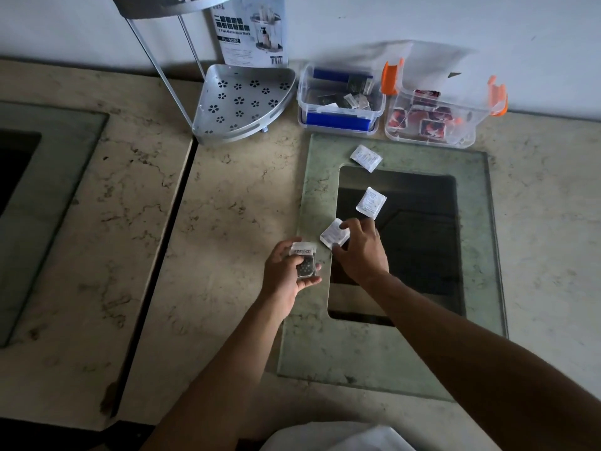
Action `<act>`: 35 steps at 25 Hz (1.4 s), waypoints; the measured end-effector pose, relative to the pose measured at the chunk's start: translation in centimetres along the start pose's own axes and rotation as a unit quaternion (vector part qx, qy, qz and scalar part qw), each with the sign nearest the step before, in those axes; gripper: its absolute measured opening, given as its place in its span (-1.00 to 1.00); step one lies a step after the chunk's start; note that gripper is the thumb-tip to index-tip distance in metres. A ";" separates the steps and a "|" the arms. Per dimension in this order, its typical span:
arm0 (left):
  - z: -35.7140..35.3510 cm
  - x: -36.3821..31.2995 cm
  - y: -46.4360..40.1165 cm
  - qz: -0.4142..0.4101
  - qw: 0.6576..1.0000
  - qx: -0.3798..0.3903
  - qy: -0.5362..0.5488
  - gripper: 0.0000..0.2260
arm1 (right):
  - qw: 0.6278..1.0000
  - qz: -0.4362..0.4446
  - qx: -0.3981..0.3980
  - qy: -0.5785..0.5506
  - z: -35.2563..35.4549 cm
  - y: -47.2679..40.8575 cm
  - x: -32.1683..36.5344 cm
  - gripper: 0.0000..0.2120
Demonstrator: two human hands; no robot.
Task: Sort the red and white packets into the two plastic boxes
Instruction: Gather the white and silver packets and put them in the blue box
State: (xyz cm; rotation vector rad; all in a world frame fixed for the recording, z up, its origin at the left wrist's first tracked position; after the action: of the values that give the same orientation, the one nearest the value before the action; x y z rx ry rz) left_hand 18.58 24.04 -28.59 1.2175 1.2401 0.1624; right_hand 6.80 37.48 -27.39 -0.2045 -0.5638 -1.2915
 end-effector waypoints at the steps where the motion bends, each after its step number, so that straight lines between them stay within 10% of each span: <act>1: 0.1 -0.1 0.0 -0.001 1.000 -0.001 0.001 -0.71 | 0.999 0.036 0.002 0.031 -0.3 -0.4 0.2 -0.56; 8: 0.5 0.6 -0.1 0.004 1.000 -0.013 -0.009 -0.78 | 0.989 0.118 -0.053 0.067 0.0 -0.1 0.4 -0.84; 11: 0.6 0.9 -0.1 0.010 1.000 -0.012 -0.020 -0.76 | 0.987 -0.068 -0.041 -0.138 1.0 0.5 -0.8 -0.86; 14: 0.1 1.1 0.1 0.012 1.000 0.006 -0.017 -0.73 | 0.854 -0.261 0.046 -0.447 -0.2 2.3 -1.4 -0.84; 17: -0.4 1.3 0.4 0.008 0.999 0.025 -0.024 -0.61 | 0.811 -0.279 0.101 -0.504 -1.0 3.8 -1.1 -0.82; 35: -2.9 1.0 -0.5 0.059 0.993 0.030 0.099 -0.72 | 0.967 -0.146 0.027 -0.207 -1.1 5.1 0.0 -0.76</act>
State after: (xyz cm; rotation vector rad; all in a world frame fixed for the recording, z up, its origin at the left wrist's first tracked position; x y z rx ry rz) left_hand 16.45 26.28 -29.09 1.3536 1.3527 0.3426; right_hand 11.92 38.45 -27.52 -0.3608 -1.0151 -1.5256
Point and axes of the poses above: each hand's wrist, its own y-axis away from the middle knuckle, its own z-axis out of the back of the hand, x = y × z, the point moved 5 cm from there along -y, towards the middle knuckle, and after that the axes turned 6 degrees about -x, right-handed, at the moved point
